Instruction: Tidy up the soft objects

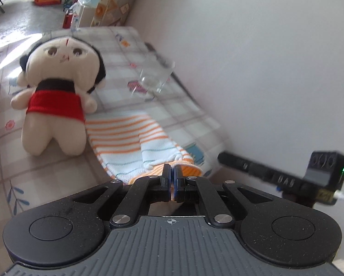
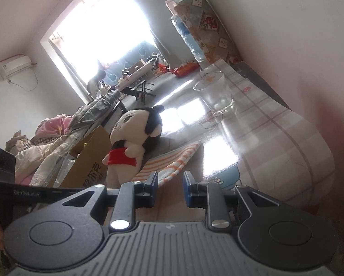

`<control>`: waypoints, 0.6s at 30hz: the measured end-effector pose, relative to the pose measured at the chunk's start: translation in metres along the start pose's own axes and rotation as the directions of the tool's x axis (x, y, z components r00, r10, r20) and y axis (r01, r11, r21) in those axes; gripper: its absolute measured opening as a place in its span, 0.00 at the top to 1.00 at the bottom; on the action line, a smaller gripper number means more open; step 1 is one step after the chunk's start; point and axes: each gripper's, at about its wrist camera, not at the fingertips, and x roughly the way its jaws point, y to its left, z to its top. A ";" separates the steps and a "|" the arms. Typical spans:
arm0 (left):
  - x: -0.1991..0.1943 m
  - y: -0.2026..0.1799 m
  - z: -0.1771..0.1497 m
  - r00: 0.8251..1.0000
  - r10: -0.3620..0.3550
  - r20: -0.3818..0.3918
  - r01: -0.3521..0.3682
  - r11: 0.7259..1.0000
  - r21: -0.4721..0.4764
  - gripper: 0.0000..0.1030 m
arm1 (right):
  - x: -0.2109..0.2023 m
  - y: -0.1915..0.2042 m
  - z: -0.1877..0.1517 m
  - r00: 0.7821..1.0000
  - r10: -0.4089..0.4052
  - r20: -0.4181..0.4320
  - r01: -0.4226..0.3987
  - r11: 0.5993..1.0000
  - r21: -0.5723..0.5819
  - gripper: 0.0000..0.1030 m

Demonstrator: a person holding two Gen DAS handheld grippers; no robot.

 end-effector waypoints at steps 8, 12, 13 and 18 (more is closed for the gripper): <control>0.016 0.016 0.045 0.997 0.035 0.072 -0.034 0.999 -0.014 0.99 | 0.004 0.036 0.012 0.992 0.126 0.017 -0.123 0.984 -0.130 0.75; 0.022 0.029 0.057 0.998 0.017 0.063 -0.014 0.999 -0.050 1.00 | 0.021 0.045 0.022 0.992 0.122 0.016 -0.118 0.979 -0.164 0.75; 0.021 0.027 0.057 0.998 0.014 0.064 -0.012 0.999 -0.038 1.00 | 0.024 0.045 0.025 0.993 0.118 0.023 -0.113 0.979 -0.169 0.75; 0.017 0.015 0.029 1.000 0.000 0.011 0.000 1.000 0.013 0.99 | 0.037 0.032 0.053 0.992 0.102 0.072 -0.092 0.987 -0.130 0.75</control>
